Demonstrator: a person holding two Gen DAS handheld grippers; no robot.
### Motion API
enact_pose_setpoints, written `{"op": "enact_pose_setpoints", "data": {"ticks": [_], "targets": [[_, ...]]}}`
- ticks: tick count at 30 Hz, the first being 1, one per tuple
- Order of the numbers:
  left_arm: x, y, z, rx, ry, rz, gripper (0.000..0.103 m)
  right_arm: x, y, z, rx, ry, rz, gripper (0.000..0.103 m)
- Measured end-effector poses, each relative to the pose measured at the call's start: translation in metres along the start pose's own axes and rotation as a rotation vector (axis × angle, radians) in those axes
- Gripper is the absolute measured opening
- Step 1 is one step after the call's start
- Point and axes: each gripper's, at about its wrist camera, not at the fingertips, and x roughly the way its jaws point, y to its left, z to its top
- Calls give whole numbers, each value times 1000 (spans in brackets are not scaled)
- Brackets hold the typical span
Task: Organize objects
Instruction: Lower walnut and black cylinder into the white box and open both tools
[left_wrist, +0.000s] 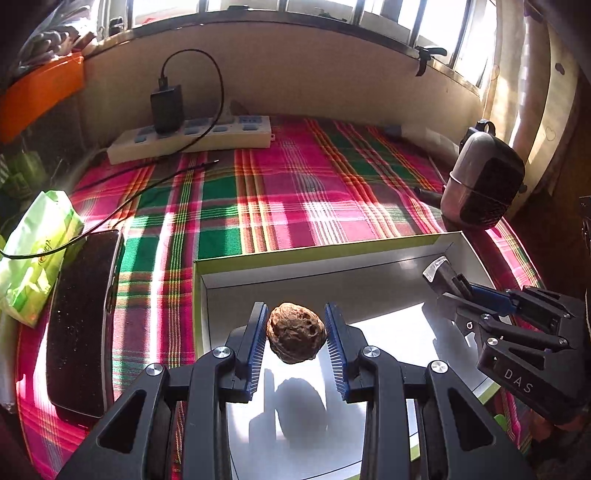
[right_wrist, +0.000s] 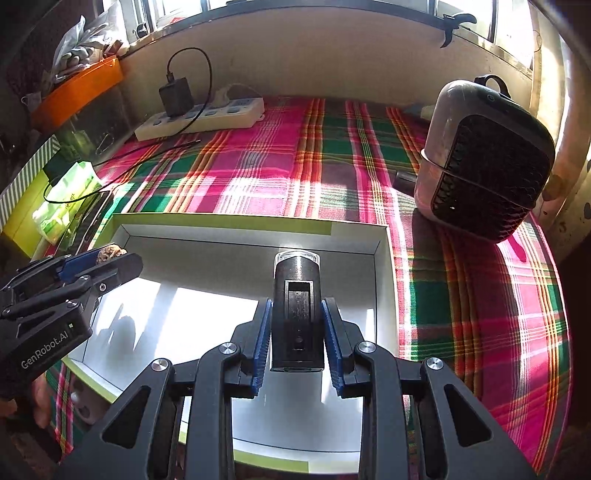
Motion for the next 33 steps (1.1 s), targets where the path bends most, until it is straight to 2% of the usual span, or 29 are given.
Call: {"op": "enact_pose_setpoints", "data": {"ticks": [6, 24, 28, 33], "targets": [[15, 4, 2, -18, 34, 9, 29, 12, -3, 3, -3, 21, 1, 28], [22, -5, 2, 36, 29, 74, 30, 16, -4, 2, -5, 17, 8, 29], [21, -4, 2, 30, 26, 75, 31, 15, -3, 2, -8, 14, 19, 34], [14, -3, 0, 10, 11, 69, 40, 9, -2, 0, 4, -4, 23, 41]]}}
